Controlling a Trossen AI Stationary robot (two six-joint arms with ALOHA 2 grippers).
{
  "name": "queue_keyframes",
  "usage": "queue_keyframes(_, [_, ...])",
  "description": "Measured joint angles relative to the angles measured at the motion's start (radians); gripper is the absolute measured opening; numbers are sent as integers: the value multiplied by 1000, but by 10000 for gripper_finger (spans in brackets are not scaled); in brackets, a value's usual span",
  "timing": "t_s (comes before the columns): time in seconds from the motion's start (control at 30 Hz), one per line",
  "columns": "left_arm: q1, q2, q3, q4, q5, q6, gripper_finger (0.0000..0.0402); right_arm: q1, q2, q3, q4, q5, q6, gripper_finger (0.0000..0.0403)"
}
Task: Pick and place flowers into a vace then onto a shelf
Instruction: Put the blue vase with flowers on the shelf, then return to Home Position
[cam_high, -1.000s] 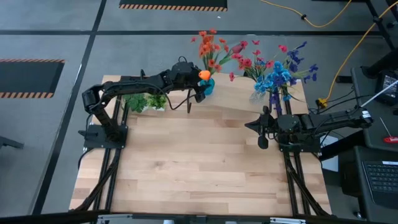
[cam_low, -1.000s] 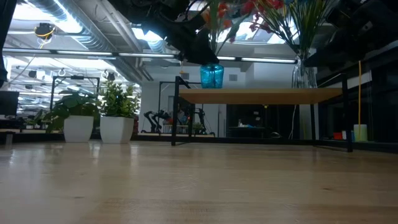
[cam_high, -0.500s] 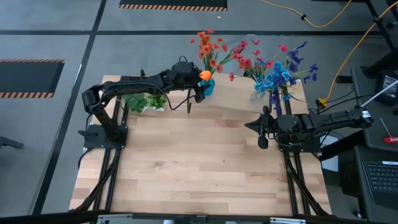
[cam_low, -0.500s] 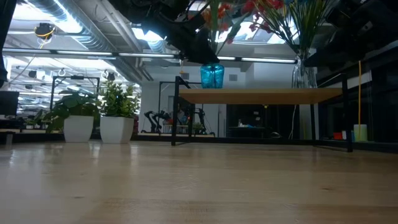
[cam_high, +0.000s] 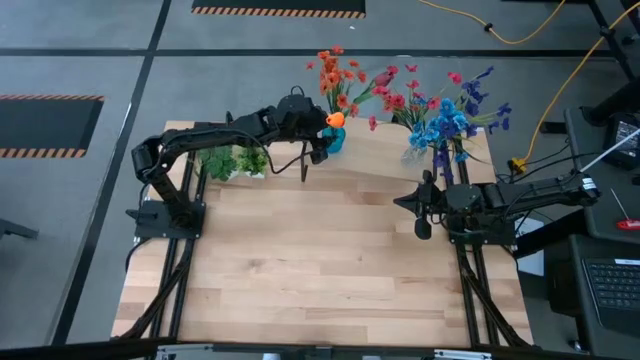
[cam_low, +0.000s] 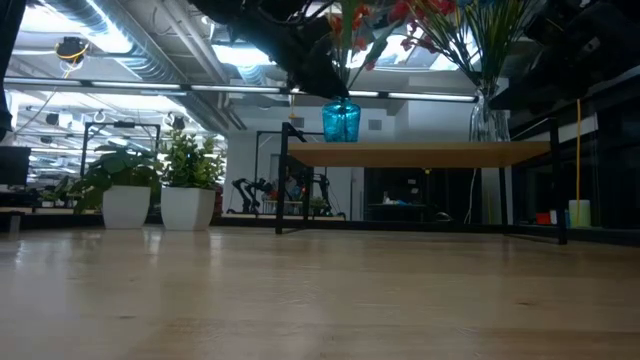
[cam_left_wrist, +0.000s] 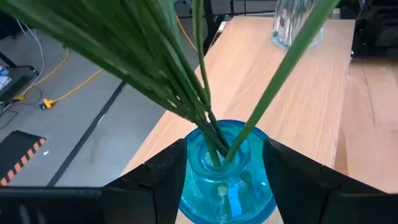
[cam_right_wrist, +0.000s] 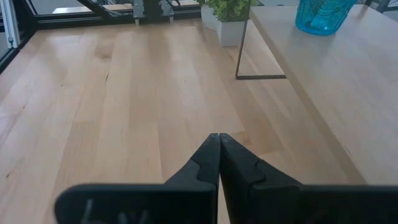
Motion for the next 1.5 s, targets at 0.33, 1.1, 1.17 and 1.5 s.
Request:
queue_keyframes(0.33, [-15, -113, 8, -86, -28, 55, 203, 0, 0, 0, -9, 0, 1, 13])
queue_keyframes(1.1, [-223, -797, -636, 12, -21, -39, 33, 0, 0, 0, 21, 0, -4, 13])
queue_keyframes(1.17, [-233, -867, -746, 79, -21, -40, 24, 0, 0, 0, 26, 0, -4, 13])
queue_keyframes(1.5, [-236, -1186, -1134, 299, -27, -95, 4, 0, 1, -128, 294, -1, -137, 13])
